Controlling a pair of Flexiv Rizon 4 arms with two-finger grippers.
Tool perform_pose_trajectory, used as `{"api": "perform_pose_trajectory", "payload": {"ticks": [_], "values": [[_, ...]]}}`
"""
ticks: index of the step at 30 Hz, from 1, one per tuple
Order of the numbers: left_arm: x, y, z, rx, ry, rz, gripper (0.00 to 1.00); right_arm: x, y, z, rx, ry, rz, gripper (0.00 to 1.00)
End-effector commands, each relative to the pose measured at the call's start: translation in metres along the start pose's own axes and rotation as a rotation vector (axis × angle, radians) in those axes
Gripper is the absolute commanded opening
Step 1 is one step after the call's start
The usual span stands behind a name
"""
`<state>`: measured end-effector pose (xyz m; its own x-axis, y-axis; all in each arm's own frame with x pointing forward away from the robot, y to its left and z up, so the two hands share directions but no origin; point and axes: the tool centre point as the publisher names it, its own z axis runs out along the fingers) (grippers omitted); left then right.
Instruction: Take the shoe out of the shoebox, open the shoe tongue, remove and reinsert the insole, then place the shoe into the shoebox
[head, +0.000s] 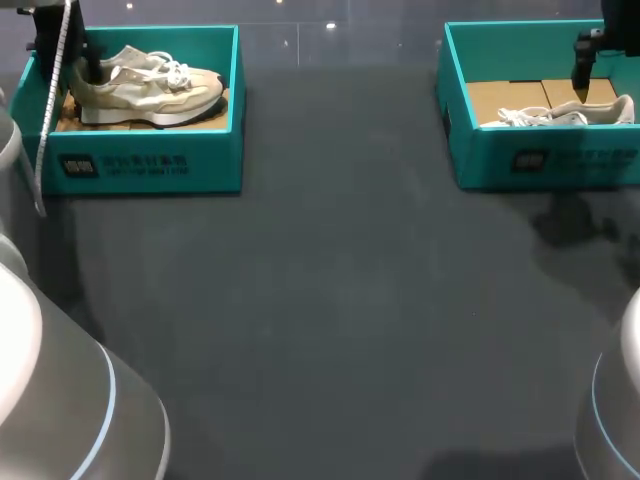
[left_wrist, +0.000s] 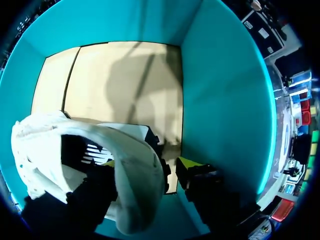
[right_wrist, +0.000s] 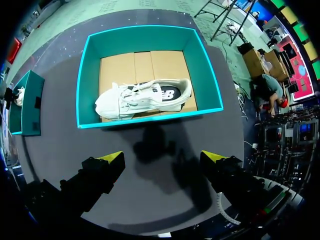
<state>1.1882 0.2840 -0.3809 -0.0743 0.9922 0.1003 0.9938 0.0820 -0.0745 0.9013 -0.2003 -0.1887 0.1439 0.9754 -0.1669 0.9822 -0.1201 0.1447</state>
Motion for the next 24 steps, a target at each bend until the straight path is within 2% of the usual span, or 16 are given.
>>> {"api": "perform_pose_trajectory", "payload": {"ticks": [1,2,4,6,7,8,15,24], "values": [[-0.001,0.005,0.004,0.010,0.008,0.000,0.49,0.000,0.000,0.000,-0.001,-0.001,0.001,1.00],[-0.001,0.005,0.005,0.011,0.010,0.000,0.47,0.000,0.000,0.000,-0.001,-0.001,0.001,1.00],[-0.002,0.005,0.006,0.019,0.010,-0.003,0.39,0.000,0.000,0.000,-0.001,-0.001,0.001,1.00],[-0.002,0.004,0.008,0.021,0.011,-0.005,0.23,0.000,0.000,0.000,-0.001,-0.001,0.001,1.00],[-0.002,0.004,0.008,0.024,0.009,-0.006,0.08,0.000,0.000,0.000,-0.001,-0.001,0.001,1.00],[-0.002,0.003,0.008,0.025,0.008,-0.007,0.00,0.000,0.000,0.000,-0.001,-0.001,0.001,1.00],[0.003,0.000,0.000,0.016,-0.015,-0.007,0.00,0.000,0.000,0.000,-0.001,-0.001,0.001,1.00],[0.012,-0.006,-0.029,-0.052,-0.049,-0.014,0.00,0.000,0.000,0.000,-0.001,-0.001,0.001,1.00]]}}
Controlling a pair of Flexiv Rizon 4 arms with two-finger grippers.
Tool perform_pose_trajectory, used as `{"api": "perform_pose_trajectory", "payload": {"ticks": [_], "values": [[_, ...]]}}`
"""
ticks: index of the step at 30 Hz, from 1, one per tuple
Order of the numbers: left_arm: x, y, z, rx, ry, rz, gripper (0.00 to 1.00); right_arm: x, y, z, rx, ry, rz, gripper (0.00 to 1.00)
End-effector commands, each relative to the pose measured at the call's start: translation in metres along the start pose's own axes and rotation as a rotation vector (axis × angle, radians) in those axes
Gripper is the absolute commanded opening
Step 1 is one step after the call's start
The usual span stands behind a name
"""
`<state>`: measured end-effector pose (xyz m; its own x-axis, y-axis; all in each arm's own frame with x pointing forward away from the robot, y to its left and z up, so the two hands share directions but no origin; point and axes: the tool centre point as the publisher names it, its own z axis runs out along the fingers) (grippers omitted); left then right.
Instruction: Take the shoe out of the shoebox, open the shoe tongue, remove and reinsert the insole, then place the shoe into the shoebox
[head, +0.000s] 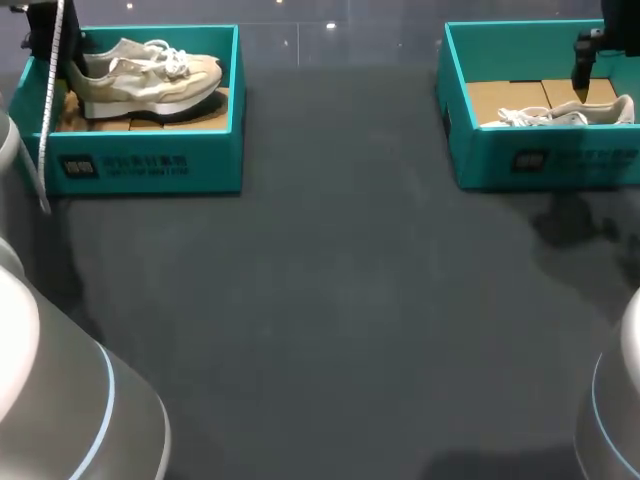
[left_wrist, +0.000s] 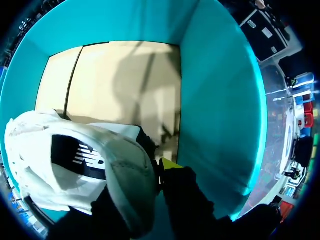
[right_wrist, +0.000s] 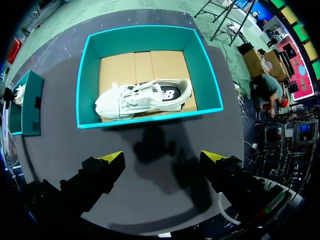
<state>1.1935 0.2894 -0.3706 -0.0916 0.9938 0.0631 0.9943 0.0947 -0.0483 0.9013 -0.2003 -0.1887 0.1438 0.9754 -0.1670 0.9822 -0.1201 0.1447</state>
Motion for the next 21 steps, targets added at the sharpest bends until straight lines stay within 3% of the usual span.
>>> {"api": "perform_pose_trajectory", "payload": {"ticks": [1,21], "values": [[0.006,-0.011,-0.024,-0.033,-0.016,-0.003,0.00,0.000,0.000,0.000,-0.001,-0.001,0.001,1.00],[0.004,-0.033,-0.144,-0.141,-0.052,-0.016,0.00,0.000,0.000,0.000,-0.001,-0.001,0.001,1.00]]}}
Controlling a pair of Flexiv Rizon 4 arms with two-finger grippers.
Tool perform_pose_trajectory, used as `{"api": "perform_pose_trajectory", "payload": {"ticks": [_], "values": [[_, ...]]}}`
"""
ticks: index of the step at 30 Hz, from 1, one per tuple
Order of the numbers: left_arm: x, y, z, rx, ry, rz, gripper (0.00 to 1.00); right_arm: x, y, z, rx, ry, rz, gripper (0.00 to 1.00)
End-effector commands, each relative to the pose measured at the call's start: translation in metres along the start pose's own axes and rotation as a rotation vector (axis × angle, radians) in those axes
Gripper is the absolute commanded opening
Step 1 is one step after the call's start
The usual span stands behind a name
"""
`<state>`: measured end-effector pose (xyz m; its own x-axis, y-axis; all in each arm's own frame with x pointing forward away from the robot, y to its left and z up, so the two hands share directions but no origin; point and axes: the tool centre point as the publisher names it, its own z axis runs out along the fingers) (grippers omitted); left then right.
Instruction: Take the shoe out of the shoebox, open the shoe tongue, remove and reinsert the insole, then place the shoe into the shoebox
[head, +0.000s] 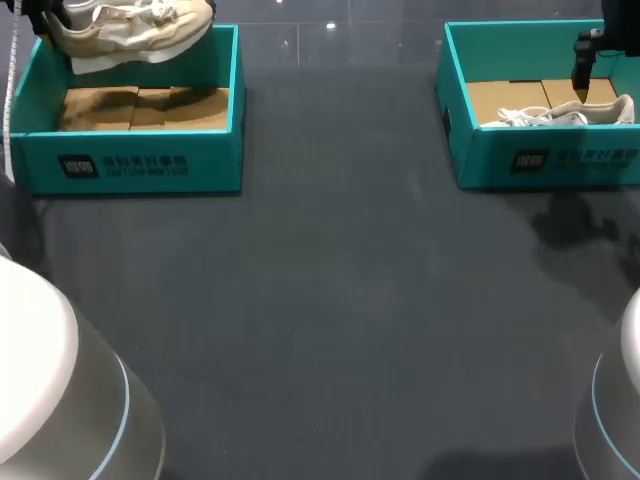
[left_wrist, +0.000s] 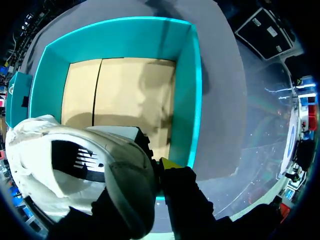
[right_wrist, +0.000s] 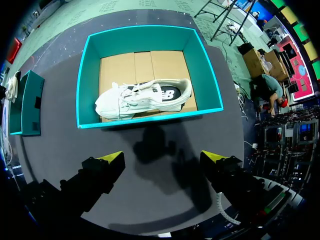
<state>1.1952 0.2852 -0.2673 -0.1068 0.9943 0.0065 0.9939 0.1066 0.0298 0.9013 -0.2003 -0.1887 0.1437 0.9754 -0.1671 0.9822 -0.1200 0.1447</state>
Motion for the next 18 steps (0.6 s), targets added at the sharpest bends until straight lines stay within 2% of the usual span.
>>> {"api": "perform_pose_trajectory", "payload": {"ticks": [1,3,9,15,18], "values": [[0.000,-0.027,-0.049,-0.067,0.004,-0.001,0.00,0.000,0.000,0.000,-0.001,-0.001,0.001,1.00],[0.001,-0.030,-0.063,-0.096,0.009,-0.003,0.00,0.000,0.000,0.000,-0.001,-0.001,0.001,1.00],[0.001,-0.043,-0.103,-0.118,0.009,-0.002,0.00,0.000,0.000,0.000,-0.001,-0.001,0.001,1.00],[0.000,-0.060,-0.127,-0.144,0.024,-0.012,0.00,0.000,0.000,0.000,-0.001,-0.001,0.001,1.00],[0.000,-0.078,-0.138,-0.140,0.023,-0.009,0.00,0.000,0.000,0.000,-0.001,-0.001,0.001,1.00]]}}
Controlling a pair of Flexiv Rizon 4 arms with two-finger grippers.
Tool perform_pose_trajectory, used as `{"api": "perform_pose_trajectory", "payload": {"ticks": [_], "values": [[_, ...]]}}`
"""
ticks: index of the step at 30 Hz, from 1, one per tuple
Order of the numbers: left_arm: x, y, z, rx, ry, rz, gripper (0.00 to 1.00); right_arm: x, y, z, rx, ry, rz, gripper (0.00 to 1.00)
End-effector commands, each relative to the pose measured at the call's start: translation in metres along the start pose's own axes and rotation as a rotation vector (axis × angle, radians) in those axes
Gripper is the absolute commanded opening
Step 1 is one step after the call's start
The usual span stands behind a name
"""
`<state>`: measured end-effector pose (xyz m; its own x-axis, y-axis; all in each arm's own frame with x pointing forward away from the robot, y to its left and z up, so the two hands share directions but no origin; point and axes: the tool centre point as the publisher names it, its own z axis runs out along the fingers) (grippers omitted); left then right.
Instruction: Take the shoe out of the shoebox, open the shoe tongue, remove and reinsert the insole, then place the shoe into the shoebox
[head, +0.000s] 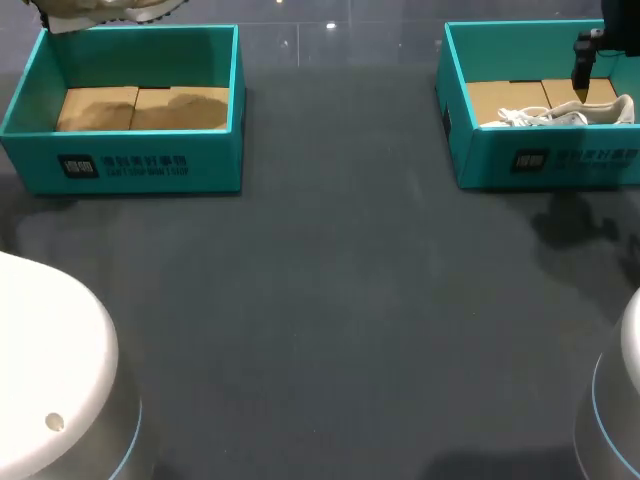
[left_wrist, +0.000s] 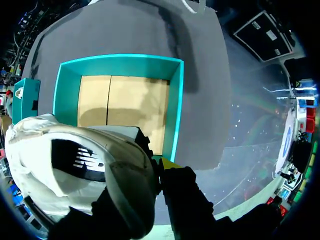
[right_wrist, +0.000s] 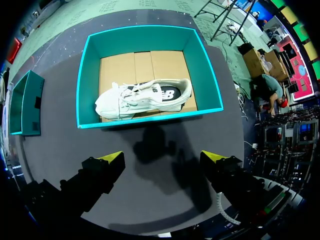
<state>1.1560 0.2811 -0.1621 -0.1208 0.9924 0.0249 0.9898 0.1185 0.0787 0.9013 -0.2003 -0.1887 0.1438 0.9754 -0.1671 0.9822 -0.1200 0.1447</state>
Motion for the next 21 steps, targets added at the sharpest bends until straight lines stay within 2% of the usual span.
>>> {"api": "perform_pose_trajectory", "payload": {"ticks": [1,5,11,17,21], "values": [[0.000,-0.047,-0.037,-0.093,0.003,0.006,0.00,0.000,0.000,0.000,-0.001,-0.001,0.001,1.00],[-0.001,-0.076,-0.047,-0.076,0.020,0.010,0.00,0.000,0.000,0.000,-0.001,-0.001,0.001,1.00],[-0.005,-0.132,-0.065,-0.079,0.056,0.002,0.00,0.000,0.000,0.000,-0.001,-0.001,0.001,1.00],[-0.017,-0.174,-0.075,-0.071,0.074,0.003,0.00,0.000,0.000,0.000,-0.001,-0.001,0.001,1.00],[-0.022,-0.210,-0.081,-0.085,0.079,0.019,0.00,0.000,0.000,0.000,-0.001,-0.001,0.001,1.00]]}}
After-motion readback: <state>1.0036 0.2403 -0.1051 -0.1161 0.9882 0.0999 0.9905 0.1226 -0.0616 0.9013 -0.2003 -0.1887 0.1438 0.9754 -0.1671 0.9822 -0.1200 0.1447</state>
